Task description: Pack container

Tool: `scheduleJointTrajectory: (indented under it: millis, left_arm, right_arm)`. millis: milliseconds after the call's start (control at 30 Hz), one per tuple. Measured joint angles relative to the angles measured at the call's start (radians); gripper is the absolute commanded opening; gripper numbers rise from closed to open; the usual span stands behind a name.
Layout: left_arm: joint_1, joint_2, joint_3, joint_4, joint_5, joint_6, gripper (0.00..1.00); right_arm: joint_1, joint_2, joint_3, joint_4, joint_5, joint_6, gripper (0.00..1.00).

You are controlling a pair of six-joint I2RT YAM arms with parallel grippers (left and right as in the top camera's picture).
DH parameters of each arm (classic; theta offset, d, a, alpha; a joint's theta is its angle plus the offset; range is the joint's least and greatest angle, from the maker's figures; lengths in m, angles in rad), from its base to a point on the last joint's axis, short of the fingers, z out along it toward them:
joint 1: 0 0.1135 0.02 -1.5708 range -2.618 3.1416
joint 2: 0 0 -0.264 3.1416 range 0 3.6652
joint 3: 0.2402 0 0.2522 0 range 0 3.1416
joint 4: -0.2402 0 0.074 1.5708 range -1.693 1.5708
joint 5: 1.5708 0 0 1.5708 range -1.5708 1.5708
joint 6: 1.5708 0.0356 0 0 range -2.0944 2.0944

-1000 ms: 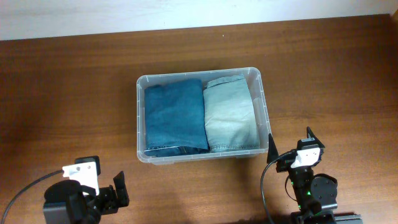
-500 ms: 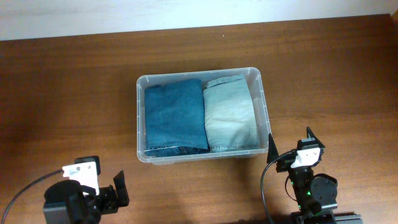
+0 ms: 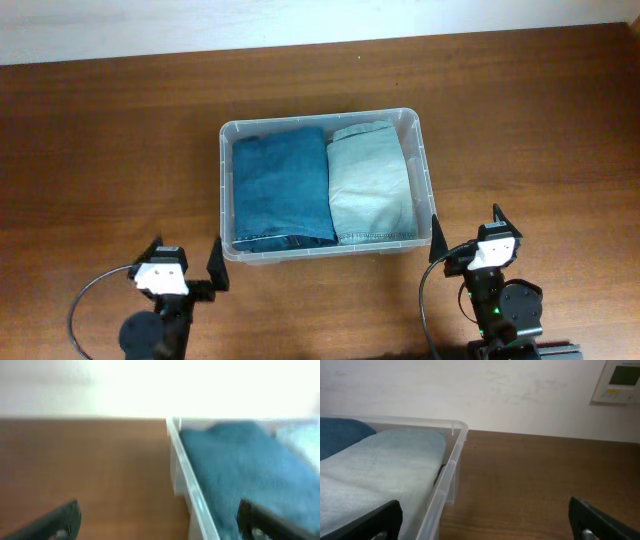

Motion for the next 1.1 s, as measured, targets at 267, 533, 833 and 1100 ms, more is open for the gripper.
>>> scheduleJointTrajectory:
  millis: [267,533,833,1100]
  left_arm:
    - [0.003,-0.06,-0.093,0.096,-0.084,0.0,0.99]
    - [0.003,-0.06,-0.093,0.096,-0.098,0.0,0.99]
    - [0.003,-0.06,-0.093,0.096,-0.098,0.0,0.99]
    - [0.003,-0.06,-0.093,0.096,-0.098,0.0,0.99]
  right_arm:
    - [0.0,0.0,0.0,0.001,0.0,0.001,0.98]
    - [0.0,0.0,0.0,0.001,0.0,0.0,0.98]
    - [0.0,0.0,0.0,0.001,0.0,0.0,0.99]
    - [0.0,0.0,0.0,0.001,0.0,0.0,0.98]
